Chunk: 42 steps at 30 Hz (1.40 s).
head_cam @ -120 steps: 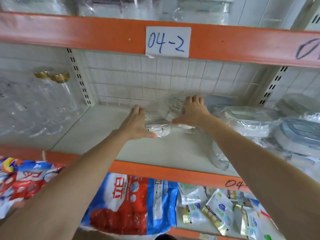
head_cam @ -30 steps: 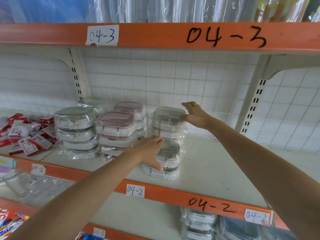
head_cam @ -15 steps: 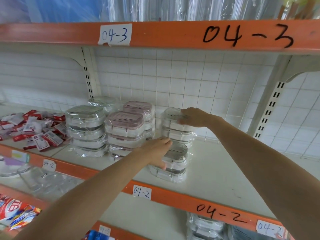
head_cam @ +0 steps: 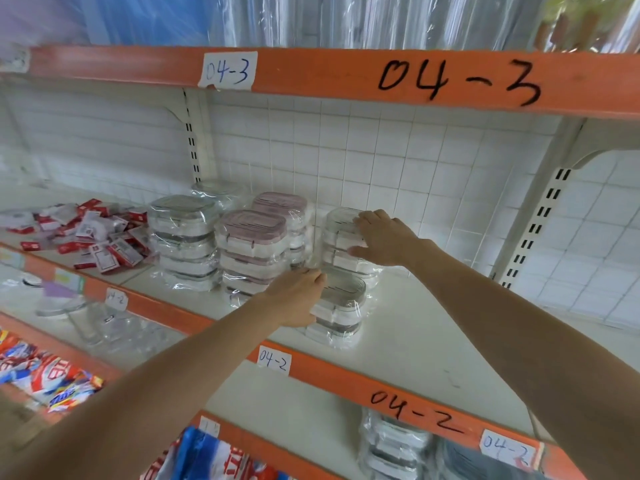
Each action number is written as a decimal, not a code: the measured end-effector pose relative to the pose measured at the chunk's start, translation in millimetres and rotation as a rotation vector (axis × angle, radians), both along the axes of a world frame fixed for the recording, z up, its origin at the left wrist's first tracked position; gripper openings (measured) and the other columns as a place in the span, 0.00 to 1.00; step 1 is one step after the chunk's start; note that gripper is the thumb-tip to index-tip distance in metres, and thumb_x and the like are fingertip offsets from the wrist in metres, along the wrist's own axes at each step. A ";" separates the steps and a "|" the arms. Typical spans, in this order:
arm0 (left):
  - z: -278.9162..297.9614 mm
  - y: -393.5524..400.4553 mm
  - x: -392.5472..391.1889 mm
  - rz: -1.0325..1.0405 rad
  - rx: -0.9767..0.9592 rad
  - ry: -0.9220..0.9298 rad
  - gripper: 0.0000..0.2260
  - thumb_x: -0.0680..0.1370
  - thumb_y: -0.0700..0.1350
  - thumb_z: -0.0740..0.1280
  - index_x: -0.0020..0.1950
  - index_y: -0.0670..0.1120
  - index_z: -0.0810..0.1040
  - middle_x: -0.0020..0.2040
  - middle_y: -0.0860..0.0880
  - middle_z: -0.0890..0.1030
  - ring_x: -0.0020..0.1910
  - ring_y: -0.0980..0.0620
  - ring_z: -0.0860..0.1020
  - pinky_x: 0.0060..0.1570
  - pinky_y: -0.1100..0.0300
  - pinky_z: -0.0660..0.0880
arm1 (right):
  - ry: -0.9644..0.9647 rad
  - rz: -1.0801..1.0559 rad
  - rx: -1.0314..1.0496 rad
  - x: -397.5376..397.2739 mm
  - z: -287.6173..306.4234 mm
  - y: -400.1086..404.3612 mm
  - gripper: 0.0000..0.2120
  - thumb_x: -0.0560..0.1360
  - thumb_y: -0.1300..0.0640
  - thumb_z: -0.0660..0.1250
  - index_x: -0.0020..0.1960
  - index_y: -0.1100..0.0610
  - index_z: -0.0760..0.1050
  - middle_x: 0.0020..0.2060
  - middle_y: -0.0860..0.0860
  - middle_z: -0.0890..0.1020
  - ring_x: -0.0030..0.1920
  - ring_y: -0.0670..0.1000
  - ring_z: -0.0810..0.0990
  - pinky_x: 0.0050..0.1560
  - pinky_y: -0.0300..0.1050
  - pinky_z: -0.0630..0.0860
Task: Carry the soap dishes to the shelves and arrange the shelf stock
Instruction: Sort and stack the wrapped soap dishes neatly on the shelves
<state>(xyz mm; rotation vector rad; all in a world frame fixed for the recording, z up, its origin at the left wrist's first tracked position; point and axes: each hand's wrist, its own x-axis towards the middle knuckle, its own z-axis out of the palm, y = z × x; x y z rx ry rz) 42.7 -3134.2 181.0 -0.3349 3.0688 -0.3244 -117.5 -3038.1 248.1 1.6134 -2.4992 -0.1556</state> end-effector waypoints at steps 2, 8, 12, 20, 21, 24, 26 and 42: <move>2.5 6.2 7.2 0.021 -0.009 0.028 0.31 0.77 0.49 0.66 0.75 0.39 0.58 0.74 0.44 0.62 0.73 0.47 0.62 0.71 0.54 0.63 | 0.038 0.028 -0.019 8.9 -0.4 7.1 0.32 0.79 0.43 0.57 0.76 0.59 0.54 0.75 0.55 0.57 0.74 0.56 0.55 0.71 0.52 0.58; 0.5 30.7 34.0 -0.035 -0.068 0.160 0.22 0.80 0.49 0.59 0.71 0.40 0.64 0.68 0.44 0.68 0.67 0.46 0.67 0.66 0.55 0.65 | 0.075 0.026 -0.043 51.4 -12.1 50.1 0.29 0.78 0.46 0.60 0.73 0.59 0.58 0.72 0.55 0.60 0.72 0.55 0.59 0.67 0.51 0.63; -5.7 45.6 61.1 -0.099 -0.029 0.180 0.17 0.80 0.47 0.58 0.66 0.41 0.69 0.64 0.45 0.70 0.65 0.47 0.70 0.60 0.54 0.68 | 0.029 -0.033 -0.084 84.9 -27.7 75.3 0.25 0.78 0.47 0.60 0.70 0.59 0.63 0.66 0.54 0.66 0.66 0.54 0.64 0.62 0.49 0.66; -72.6 61.3 127.7 -0.168 0.183 0.075 0.15 0.78 0.44 0.59 0.63 0.40 0.73 0.60 0.44 0.74 0.61 0.44 0.73 0.55 0.53 0.72 | -0.137 -0.097 -0.032 182.4 -108.0 117.4 0.23 0.79 0.49 0.60 0.70 0.58 0.64 0.66 0.54 0.68 0.67 0.54 0.64 0.63 0.48 0.65; -82.1 64.4 132.3 -0.173 0.215 0.070 0.16 0.78 0.44 0.60 0.64 0.40 0.72 0.62 0.44 0.74 0.62 0.45 0.73 0.56 0.53 0.73 | -0.151 -0.093 -0.023 190.9 -119.1 122.9 0.23 0.79 0.50 0.60 0.70 0.59 0.64 0.65 0.55 0.69 0.67 0.54 0.65 0.64 0.48 0.65; -112.6 71.0 143.4 -0.175 0.284 -0.003 0.19 0.78 0.46 0.60 0.67 0.40 0.71 0.65 0.45 0.72 0.65 0.46 0.71 0.60 0.51 0.72 | -0.222 -0.131 0.060 211.3 -154.1 137.7 0.24 0.79 0.50 0.59 0.71 0.60 0.62 0.68 0.55 0.66 0.69 0.54 0.63 0.66 0.49 0.65; -132.1 70.9 144.1 -0.171 0.290 -0.063 0.20 0.79 0.47 0.61 0.68 0.40 0.69 0.67 0.44 0.71 0.66 0.47 0.70 0.62 0.50 0.71 | -0.280 -0.160 0.112 216.0 -176.6 142.8 0.26 0.79 0.49 0.60 0.72 0.60 0.61 0.70 0.54 0.64 0.70 0.54 0.62 0.67 0.50 0.66; -293.3 24.3 32.8 -0.074 0.363 0.069 0.17 0.77 0.47 0.64 0.62 0.39 0.72 0.62 0.44 0.73 0.60 0.44 0.74 0.57 0.49 0.73 | -0.163 -0.296 -0.055 108.2 -327.1 115.1 0.31 0.78 0.46 0.63 0.74 0.58 0.57 0.72 0.53 0.61 0.72 0.54 0.59 0.70 0.49 0.58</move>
